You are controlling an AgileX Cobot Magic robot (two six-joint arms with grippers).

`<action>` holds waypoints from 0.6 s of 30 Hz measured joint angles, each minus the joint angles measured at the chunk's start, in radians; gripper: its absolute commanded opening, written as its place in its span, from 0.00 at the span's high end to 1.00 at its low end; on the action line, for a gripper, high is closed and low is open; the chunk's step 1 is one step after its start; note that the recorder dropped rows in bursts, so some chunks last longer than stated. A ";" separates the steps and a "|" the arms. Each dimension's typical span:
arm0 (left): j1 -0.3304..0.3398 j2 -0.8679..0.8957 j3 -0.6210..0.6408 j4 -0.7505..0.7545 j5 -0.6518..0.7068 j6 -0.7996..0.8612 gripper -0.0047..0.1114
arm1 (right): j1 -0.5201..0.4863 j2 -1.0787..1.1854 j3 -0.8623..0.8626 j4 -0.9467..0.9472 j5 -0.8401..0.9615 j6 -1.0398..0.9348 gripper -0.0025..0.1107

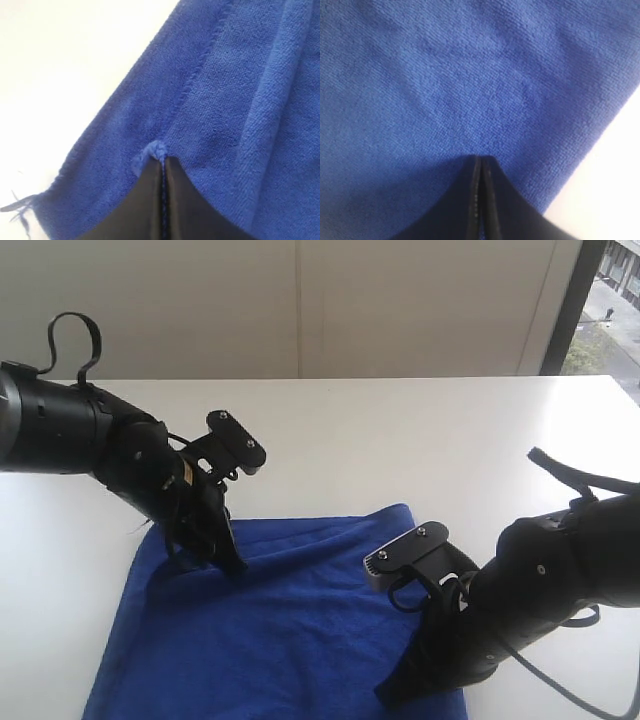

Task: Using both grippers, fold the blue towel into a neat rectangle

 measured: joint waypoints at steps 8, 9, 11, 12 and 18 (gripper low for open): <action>0.042 -0.015 -0.002 0.089 0.047 -0.070 0.96 | 0.000 -0.015 0.007 0.002 -0.008 -0.019 0.98; 0.055 -0.015 -0.002 0.091 0.055 -0.076 0.96 | 0.000 -0.026 0.009 0.002 -0.010 -0.019 0.98; 0.077 -0.015 -0.002 0.093 0.058 -0.084 0.96 | 0.000 -0.063 0.011 0.002 -0.023 -0.021 0.98; 0.087 -0.015 -0.002 0.096 0.058 -0.087 0.96 | 0.000 -0.086 0.011 0.002 -0.032 -0.021 0.98; 0.103 -0.015 -0.002 0.119 0.047 -0.089 0.96 | 0.000 -0.203 0.011 0.002 -0.057 -0.023 0.88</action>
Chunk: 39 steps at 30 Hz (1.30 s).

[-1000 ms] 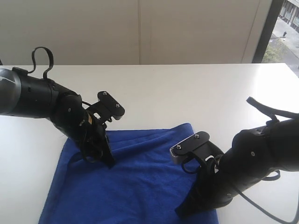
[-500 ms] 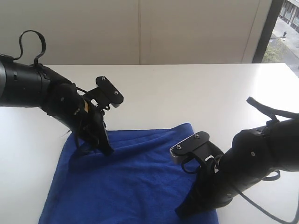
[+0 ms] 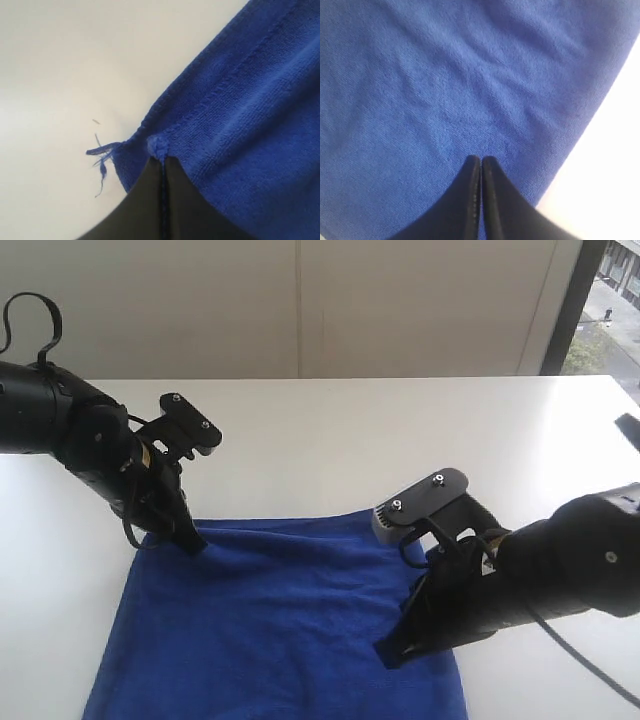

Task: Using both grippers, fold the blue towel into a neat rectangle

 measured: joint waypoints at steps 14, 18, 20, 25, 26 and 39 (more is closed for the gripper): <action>0.038 0.000 0.000 0.044 -0.017 -0.002 0.96 | 0.188 -0.067 -0.008 0.143 0.028 -0.205 0.62; 0.047 0.000 0.000 0.045 -0.016 -0.002 0.96 | 0.299 -0.031 -0.060 0.185 0.015 -0.230 0.62; 0.047 0.000 0.000 0.045 -0.014 -0.002 0.96 | 0.347 0.006 -0.098 0.191 0.010 -0.233 0.62; 0.047 0.000 0.000 0.045 -0.014 -0.002 0.96 | 0.447 0.132 -0.175 0.198 -0.035 -0.251 0.62; 0.047 0.000 0.000 0.045 -0.014 -0.002 0.96 | 0.470 0.158 -0.188 0.198 -0.047 -0.257 0.62; 0.047 0.000 0.000 0.045 -0.014 -0.002 0.96 | 0.622 0.391 -0.363 0.199 -0.184 -0.315 0.62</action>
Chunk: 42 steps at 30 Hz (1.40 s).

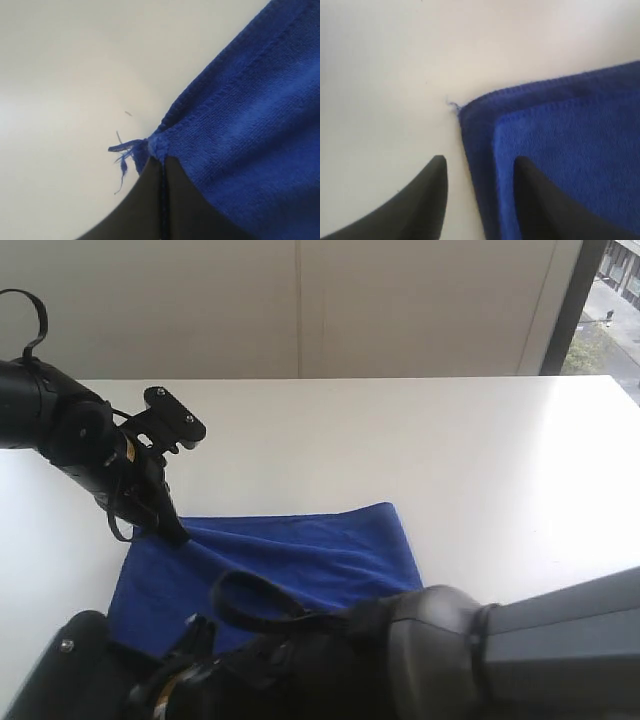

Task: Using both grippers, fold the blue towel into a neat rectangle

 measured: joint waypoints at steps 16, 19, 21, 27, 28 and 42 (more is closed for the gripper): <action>0.000 0.000 0.000 0.000 0.000 0.000 0.96 | 0.015 0.152 -0.059 0.000 -0.098 -0.020 0.84; 0.000 0.000 0.000 0.000 0.000 0.000 0.96 | 0.015 0.151 -0.059 0.000 -0.120 -0.020 0.94; 0.000 0.000 0.000 0.000 0.000 0.000 0.96 | 0.015 0.151 -0.059 0.000 -0.129 -0.020 0.98; 0.000 0.000 0.000 0.000 0.004 0.000 0.96 | 0.015 0.149 -0.061 0.000 -0.139 -0.023 0.98; 0.000 0.000 0.000 0.000 0.006 0.000 0.96 | 0.015 0.143 -0.061 0.000 -0.139 -0.025 0.98; 0.000 -0.041 0.000 0.031 0.022 0.000 0.96 | 0.015 0.036 -0.066 0.000 -0.141 -0.053 0.98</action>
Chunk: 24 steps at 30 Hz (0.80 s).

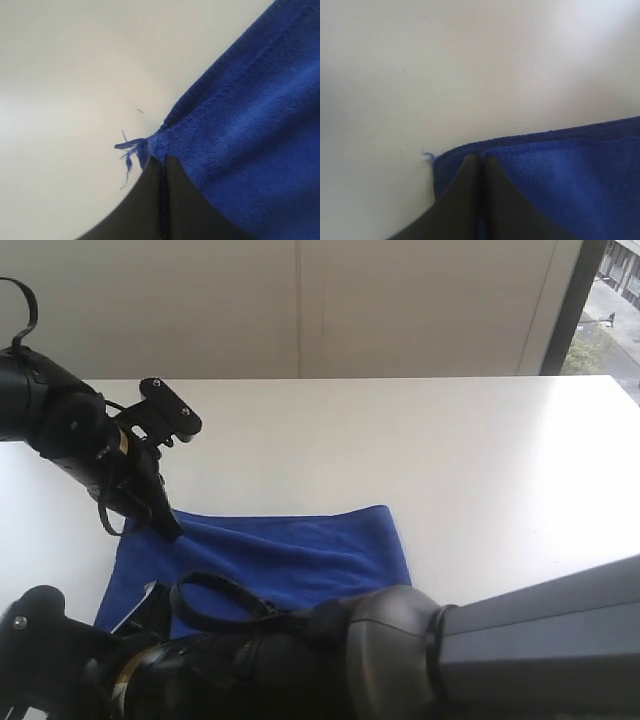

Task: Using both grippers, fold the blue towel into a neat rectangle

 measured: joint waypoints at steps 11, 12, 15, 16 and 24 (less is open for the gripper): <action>0.004 -0.012 0.000 0.078 0.000 0.000 0.96 | 0.008 0.041 -0.073 0.000 0.009 0.000 0.98; 0.008 -0.009 0.000 0.078 0.000 0.000 0.96 | 0.008 0.054 -0.076 0.000 0.011 0.000 0.98; 0.054 -0.008 0.000 0.082 0.002 -0.004 0.96 | 0.012 0.103 -0.104 0.000 0.021 0.000 0.98; 0.070 -0.005 0.000 0.082 0.001 -0.006 0.96 | 0.018 0.116 -0.120 0.000 0.021 0.000 0.98; 0.092 0.065 0.000 0.089 -0.014 -0.008 0.96 | 0.036 0.199 -0.172 0.000 0.021 0.000 0.98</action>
